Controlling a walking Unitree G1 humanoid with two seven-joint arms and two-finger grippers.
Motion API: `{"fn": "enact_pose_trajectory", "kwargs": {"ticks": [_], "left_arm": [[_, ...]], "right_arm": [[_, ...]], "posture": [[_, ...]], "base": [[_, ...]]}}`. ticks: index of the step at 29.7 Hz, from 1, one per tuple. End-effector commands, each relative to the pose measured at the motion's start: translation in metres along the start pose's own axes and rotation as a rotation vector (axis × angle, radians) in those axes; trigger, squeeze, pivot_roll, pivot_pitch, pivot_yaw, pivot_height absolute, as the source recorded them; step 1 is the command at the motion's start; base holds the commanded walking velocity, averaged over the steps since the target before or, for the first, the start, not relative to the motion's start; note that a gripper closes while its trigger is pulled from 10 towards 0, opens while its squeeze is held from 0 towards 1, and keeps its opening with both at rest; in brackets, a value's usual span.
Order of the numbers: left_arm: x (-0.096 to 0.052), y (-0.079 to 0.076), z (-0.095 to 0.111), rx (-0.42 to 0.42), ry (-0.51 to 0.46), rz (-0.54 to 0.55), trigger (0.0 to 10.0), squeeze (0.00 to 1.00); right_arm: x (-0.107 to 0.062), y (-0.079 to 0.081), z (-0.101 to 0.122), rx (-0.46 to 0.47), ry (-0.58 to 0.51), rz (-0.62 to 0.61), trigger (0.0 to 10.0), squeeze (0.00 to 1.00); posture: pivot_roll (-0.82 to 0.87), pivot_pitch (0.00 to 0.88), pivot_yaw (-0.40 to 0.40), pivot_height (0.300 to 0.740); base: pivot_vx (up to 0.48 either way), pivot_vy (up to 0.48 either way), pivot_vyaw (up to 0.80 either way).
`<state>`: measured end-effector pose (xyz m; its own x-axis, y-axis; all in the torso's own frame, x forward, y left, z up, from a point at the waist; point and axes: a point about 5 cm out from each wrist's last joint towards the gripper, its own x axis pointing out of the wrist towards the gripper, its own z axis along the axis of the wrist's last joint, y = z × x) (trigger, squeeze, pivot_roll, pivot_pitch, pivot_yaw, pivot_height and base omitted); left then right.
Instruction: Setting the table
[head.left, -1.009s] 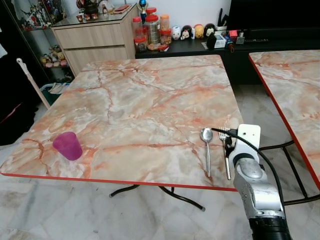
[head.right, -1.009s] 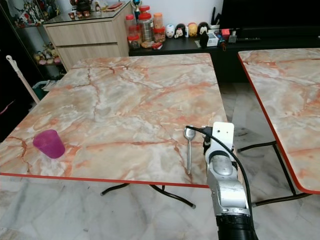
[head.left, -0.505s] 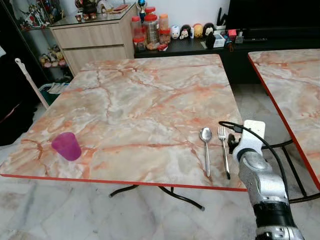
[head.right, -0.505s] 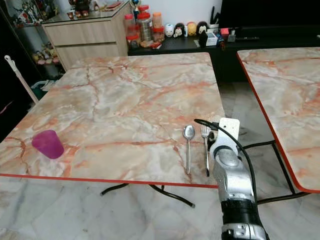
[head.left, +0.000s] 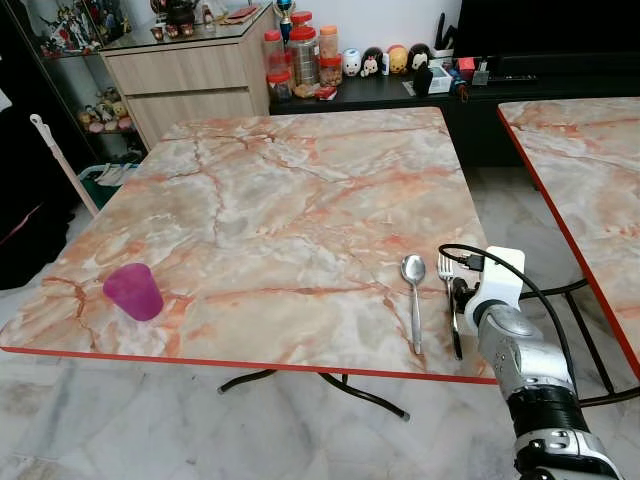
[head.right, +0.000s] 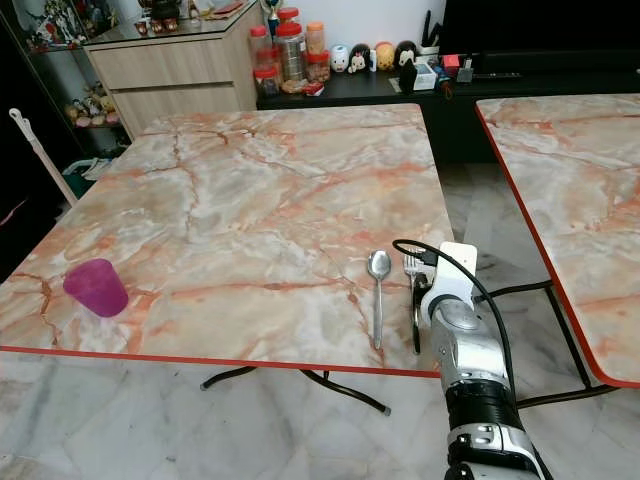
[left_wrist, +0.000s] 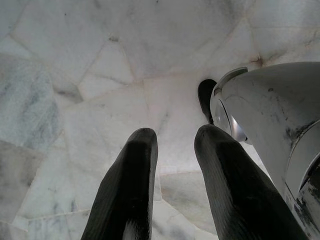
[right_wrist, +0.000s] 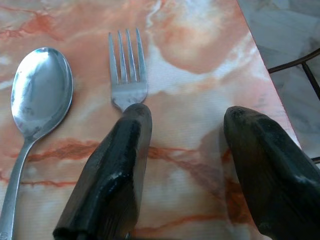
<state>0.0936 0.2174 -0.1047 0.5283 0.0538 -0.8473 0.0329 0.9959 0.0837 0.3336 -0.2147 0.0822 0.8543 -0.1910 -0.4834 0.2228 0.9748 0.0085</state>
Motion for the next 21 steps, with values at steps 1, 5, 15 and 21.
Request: {"fn": "enact_pose_trajectory", "kwargs": {"ticks": [1, 5, 15, 21], "left_arm": [[-0.0018, 0.0041, -0.0046, -0.011, 0.019, 0.012, 10.0, 0.00], [-0.0016, 0.0037, -0.0045, -0.013, 0.018, 0.012, 10.0, 0.00], [-0.0014, 0.0034, -0.0040, -0.016, 0.018, 0.011, 10.0, 0.00], [-0.0014, 0.0034, -0.0041, -0.017, 0.019, 0.011, 10.0, 0.00]], "right_arm": [[0.0013, 0.0053, 0.0081, 0.003, -0.024, 0.023, 10.0, 0.00], [0.0024, 0.0066, 0.0117, 0.001, -0.036, 0.039, 10.0, 0.00], [0.0047, 0.0108, 0.0169, -0.014, -0.040, 0.083, 10.0, 0.00], [0.0043, 0.0113, 0.0166, -0.028, -0.024, 0.093, 10.0, 0.00]], "posture": [[-0.11, 0.024, 0.092, 0.736], [-0.11, 0.024, 0.089, 0.736], [-0.11, 0.025, 0.085, 0.736], [-0.11, 0.025, 0.085, 0.736]], "base": [[0.000, 0.000, 0.00], [0.000, 0.000, 0.00], [0.000, 0.000, 0.00], [0.000, 0.000, 0.00]]}}
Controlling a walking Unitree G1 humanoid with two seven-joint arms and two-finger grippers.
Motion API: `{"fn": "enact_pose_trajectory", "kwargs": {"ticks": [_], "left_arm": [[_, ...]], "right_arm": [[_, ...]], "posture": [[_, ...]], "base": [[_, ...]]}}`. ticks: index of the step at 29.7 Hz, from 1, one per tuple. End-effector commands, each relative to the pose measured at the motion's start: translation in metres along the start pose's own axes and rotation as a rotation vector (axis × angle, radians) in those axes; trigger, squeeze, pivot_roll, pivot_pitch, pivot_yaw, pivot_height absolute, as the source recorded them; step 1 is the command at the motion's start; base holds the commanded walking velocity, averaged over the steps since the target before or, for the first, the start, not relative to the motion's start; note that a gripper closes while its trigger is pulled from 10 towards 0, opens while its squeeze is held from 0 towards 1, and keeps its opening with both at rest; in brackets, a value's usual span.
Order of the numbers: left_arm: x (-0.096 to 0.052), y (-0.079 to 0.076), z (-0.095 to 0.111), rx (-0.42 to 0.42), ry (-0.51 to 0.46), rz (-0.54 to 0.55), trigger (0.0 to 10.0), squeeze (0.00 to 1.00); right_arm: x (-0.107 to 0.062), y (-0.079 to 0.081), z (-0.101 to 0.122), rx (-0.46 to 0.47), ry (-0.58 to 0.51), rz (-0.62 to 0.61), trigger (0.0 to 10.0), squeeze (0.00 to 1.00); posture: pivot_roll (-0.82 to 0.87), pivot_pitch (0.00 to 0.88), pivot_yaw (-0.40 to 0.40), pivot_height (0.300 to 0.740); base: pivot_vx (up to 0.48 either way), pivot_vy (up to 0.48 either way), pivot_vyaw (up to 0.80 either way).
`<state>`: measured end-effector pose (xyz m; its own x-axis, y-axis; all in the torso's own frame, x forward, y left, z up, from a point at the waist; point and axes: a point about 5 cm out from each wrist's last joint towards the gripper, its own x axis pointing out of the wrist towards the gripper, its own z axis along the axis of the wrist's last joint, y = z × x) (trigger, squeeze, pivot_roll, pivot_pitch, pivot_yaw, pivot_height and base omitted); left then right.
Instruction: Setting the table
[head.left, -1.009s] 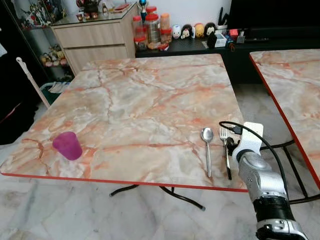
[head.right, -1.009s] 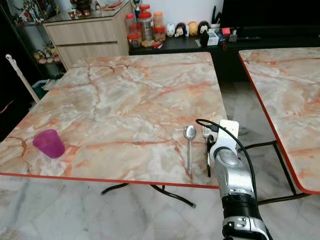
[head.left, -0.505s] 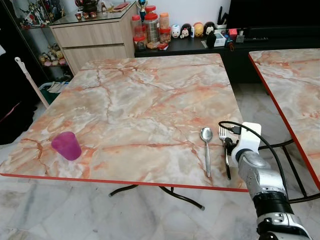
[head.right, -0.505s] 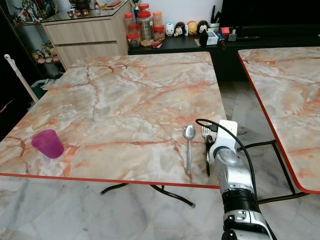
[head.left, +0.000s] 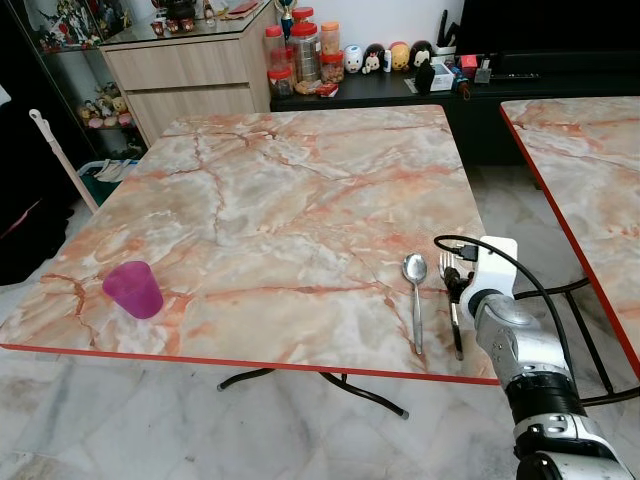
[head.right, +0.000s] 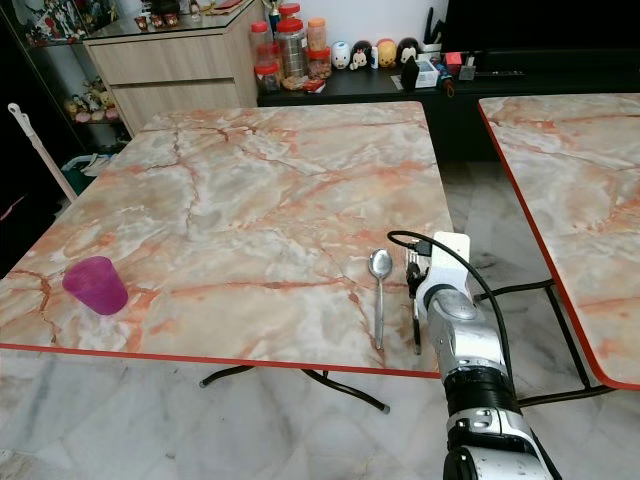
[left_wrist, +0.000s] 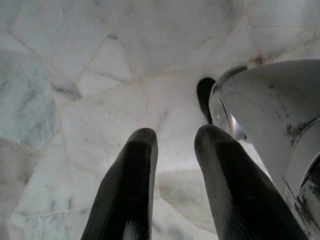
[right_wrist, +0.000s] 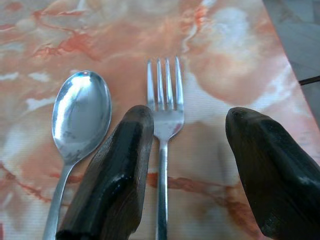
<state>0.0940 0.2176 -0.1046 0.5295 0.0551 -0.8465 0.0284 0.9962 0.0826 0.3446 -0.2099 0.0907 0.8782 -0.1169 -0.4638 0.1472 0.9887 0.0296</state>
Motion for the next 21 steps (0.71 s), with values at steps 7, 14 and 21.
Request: {"fn": "enact_pose_trajectory", "kwargs": {"ticks": [7, 14, 21], "left_arm": [[-0.001, 0.002, -0.004, -0.015, 0.021, 0.005, 10.0, 0.00], [-0.001, 0.002, -0.004, -0.017, 0.021, 0.004, 10.0, 0.00], [-0.001, 0.001, -0.003, -0.015, 0.022, 0.002, 10.0, 0.00]], "right_arm": [[-0.001, 0.002, 0.002, -0.036, 0.030, 0.027, 10.0, 0.00], [-0.008, -0.005, 0.010, -0.032, 0.008, -0.008, 10.0, 0.00], [-0.012, -0.004, 0.011, -0.017, -0.007, 0.011, 10.0, 0.00]], "posture": [[-0.11, 0.030, 0.081, 0.736], [-0.11, 0.031, 0.078, 0.736], [-0.12, 0.031, 0.078, 0.736]], "base": [[0.000, 0.000, 0.00], [0.000, 0.000, 0.00], [0.000, 0.000, 0.00]]}}
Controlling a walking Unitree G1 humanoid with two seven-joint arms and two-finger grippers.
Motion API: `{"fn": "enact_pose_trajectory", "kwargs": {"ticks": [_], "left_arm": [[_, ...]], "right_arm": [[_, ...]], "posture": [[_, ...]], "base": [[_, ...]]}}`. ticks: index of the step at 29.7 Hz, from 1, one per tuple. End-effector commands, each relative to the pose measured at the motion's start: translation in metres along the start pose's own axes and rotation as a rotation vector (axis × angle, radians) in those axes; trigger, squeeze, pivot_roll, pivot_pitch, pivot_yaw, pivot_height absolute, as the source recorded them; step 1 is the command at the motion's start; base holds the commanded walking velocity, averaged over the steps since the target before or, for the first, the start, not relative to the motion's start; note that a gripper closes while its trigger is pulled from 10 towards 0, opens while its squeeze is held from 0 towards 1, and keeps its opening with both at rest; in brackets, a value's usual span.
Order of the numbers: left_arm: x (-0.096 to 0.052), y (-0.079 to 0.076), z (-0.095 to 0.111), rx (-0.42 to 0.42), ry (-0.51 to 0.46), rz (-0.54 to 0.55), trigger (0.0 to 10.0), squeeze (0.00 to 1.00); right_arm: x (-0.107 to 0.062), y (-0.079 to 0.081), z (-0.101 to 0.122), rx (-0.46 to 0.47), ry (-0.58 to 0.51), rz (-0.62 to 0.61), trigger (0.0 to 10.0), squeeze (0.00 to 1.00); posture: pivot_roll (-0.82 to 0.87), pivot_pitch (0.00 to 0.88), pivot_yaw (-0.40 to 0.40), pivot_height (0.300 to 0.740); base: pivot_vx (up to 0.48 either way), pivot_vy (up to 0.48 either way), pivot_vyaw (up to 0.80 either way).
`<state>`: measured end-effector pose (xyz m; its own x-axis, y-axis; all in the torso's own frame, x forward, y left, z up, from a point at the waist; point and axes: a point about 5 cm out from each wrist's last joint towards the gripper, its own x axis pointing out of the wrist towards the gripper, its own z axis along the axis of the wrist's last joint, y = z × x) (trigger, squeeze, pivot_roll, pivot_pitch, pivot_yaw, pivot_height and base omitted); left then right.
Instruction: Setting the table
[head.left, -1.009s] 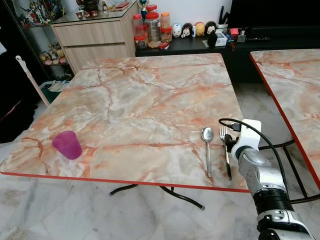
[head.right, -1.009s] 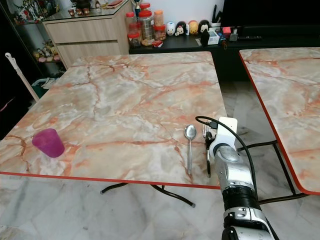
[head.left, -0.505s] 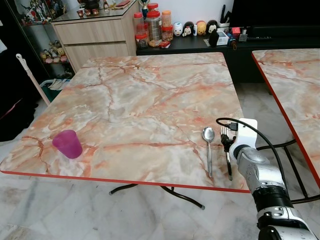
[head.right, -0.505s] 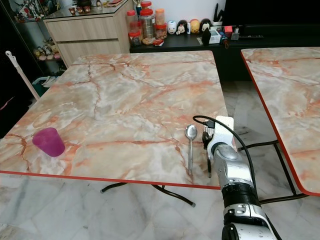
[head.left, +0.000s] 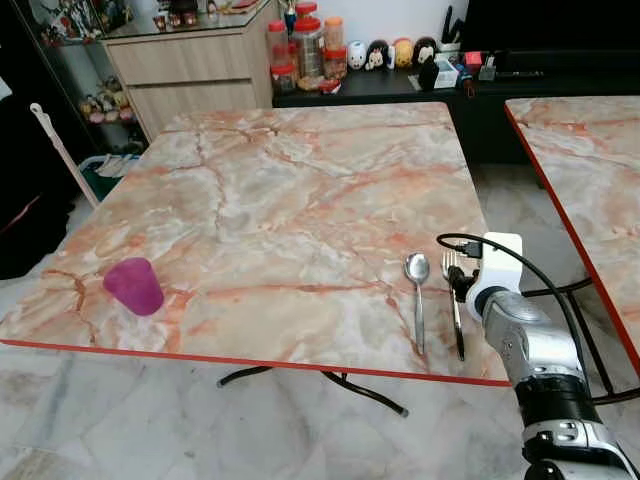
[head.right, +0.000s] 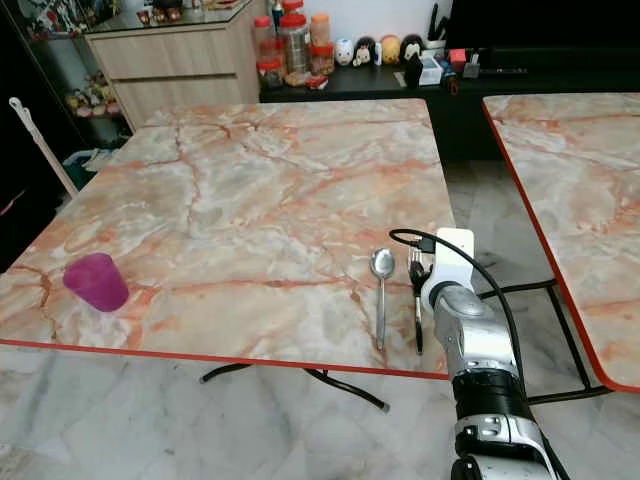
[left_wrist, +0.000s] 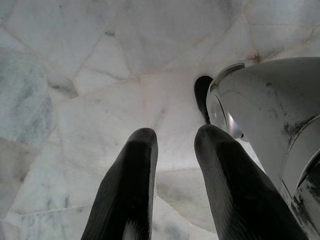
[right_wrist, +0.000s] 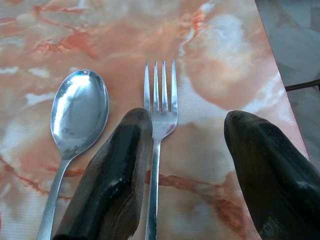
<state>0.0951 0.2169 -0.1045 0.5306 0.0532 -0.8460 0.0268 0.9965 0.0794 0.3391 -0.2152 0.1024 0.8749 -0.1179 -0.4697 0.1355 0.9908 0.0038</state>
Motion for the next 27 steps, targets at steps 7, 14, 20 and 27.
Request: {"fn": "enact_pose_trajectory", "kwargs": {"ticks": [7, 14, 20, 27], "left_arm": [[-0.001, 0.002, -0.004, -0.013, 0.021, 0.006, 10.0, 0.00], [-0.001, 0.002, -0.004, -0.010, 0.024, 0.003, 10.0, 0.00], [-0.001, 0.001, -0.004, -0.009, 0.025, 0.001, 10.0, 0.00], [-0.001, 0.002, -0.004, -0.006, 0.027, 0.000, 10.0, 0.00]], "right_arm": [[-0.004, 0.010, 0.001, -0.005, 0.000, 0.065, 10.0, 0.00], [-0.003, 0.009, -0.014, -0.025, 0.056, 0.083, 10.0, 0.00], [-0.003, 0.004, -0.025, -0.029, 0.094, 0.059, 10.0, 0.00], [-0.003, 0.001, -0.027, -0.021, 0.102, 0.047, 10.0, 0.00]], "posture": [[-0.12, 0.031, 0.077, 0.736], [-0.12, 0.034, 0.077, 0.736], [-0.12, 0.034, 0.077, 0.736], [-0.12, 0.037, 0.080, 0.736]], "base": [[0.000, 0.000, 0.00], [0.000, 0.000, 0.00], [0.000, 0.000, 0.00], [0.000, 0.000, 0.00]]}}
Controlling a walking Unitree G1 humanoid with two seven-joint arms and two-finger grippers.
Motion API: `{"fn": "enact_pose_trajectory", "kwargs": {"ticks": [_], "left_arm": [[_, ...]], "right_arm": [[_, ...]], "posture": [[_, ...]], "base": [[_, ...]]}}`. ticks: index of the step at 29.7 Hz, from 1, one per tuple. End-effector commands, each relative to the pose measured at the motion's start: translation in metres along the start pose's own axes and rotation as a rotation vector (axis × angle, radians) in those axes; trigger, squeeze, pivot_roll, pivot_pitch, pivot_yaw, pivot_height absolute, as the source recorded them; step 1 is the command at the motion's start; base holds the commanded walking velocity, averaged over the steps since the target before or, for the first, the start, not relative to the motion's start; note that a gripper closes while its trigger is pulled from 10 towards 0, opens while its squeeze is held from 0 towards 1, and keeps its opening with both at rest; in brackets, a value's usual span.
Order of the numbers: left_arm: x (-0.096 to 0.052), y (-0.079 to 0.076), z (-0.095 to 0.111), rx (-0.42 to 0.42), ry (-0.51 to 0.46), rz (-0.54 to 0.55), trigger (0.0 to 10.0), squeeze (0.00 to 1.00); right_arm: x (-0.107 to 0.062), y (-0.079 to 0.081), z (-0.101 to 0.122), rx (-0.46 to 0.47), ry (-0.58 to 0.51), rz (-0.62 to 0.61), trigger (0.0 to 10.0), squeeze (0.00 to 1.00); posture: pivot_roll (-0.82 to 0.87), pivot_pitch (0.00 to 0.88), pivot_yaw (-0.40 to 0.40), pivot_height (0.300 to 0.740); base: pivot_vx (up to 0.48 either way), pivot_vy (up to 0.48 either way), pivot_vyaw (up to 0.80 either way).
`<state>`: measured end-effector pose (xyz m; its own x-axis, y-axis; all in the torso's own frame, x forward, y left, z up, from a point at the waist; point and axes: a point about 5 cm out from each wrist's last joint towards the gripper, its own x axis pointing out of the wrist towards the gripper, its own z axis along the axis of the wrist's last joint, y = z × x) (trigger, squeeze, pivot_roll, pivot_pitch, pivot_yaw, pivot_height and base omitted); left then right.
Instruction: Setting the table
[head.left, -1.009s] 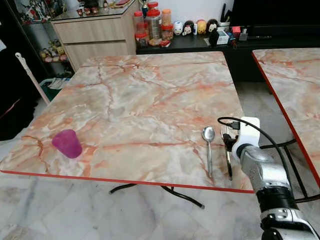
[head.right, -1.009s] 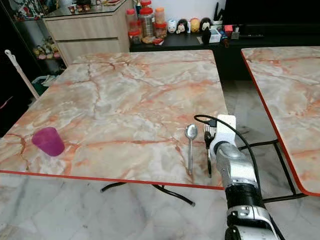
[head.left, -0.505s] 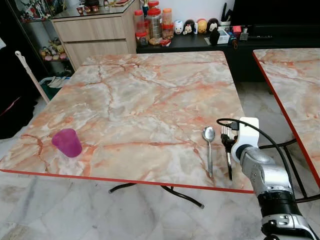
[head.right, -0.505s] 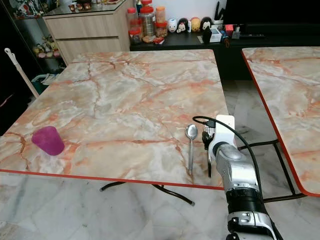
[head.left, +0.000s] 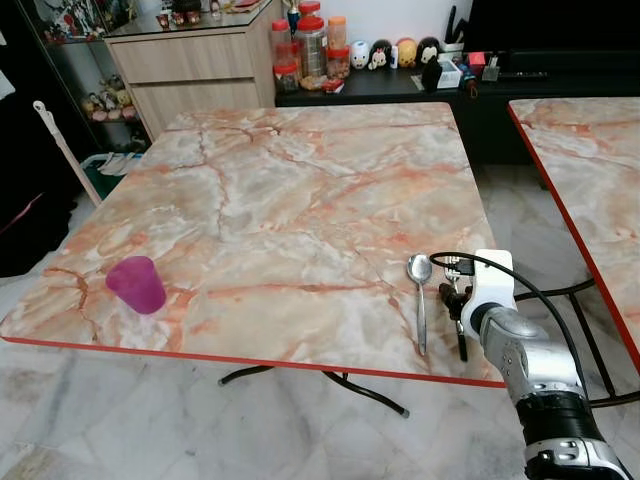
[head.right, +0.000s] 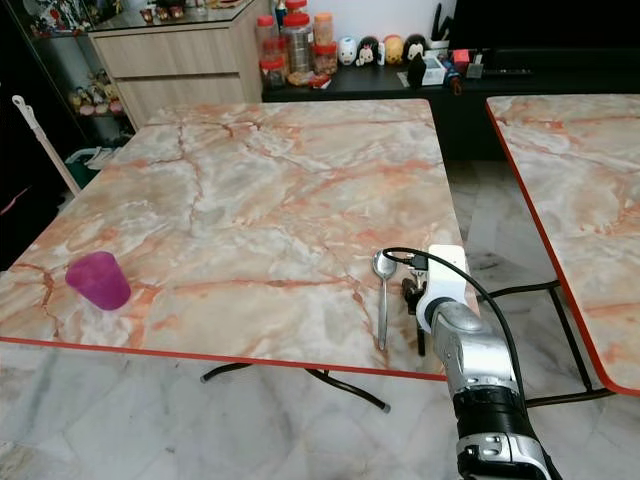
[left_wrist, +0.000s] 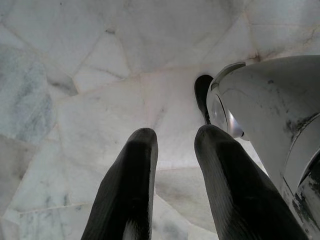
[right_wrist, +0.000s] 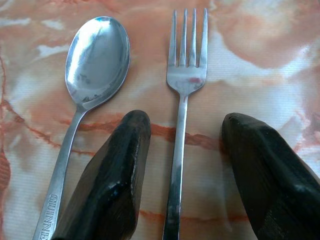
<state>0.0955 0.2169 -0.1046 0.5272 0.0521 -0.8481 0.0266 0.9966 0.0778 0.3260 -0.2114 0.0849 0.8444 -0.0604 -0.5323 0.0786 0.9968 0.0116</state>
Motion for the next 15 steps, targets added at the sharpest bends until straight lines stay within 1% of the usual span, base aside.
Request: {"fn": "enact_pose_trajectory", "kwargs": {"ticks": [1, 6, 7, 8, 15], "left_arm": [[-0.0014, 0.0019, -0.0047, -0.005, 0.023, 0.002, 10.0, 0.00], [-0.0014, 0.0021, -0.0047, -0.006, 0.022, 0.002, 10.0, 0.00], [-0.0014, 0.0021, -0.0047, -0.005, 0.023, 0.002, 10.0, 0.00], [-0.0014, 0.0021, -0.0048, -0.005, 0.024, 0.002, 10.0, 0.00], [-0.0015, 0.0021, -0.0053, -0.003, 0.028, -0.001, 10.0, 0.00]], "right_arm": [[0.0012, -0.0003, -0.0060, 0.004, 0.030, -0.003, 10.0, 0.00], [0.0014, 0.0002, -0.0064, 0.005, 0.030, -0.002, 10.0, 0.00], [0.0016, 0.0003, -0.0065, 0.005, 0.030, -0.001, 9.6, 0.00], [0.0016, 0.0004, -0.0063, 0.005, 0.027, 0.001, 0.0, 0.00], [0.0022, 0.0006, -0.0047, 0.004, 0.019, 0.002, 0.0, 0.00]], "posture": [[-0.12, 0.038, 0.079, 0.736], [-0.12, 0.038, 0.079, 0.736], [-0.12, 0.038, 0.079, 0.736], [-0.12, 0.038, 0.079, 0.736], [-0.12, 0.038, 0.082, 0.736]], "base": [[0.000, 0.000, 0.00], [0.000, 0.000, 0.00], [0.000, 0.000, 0.00], [0.000, 0.000, 0.00], [0.000, 0.000, 0.00]]}}
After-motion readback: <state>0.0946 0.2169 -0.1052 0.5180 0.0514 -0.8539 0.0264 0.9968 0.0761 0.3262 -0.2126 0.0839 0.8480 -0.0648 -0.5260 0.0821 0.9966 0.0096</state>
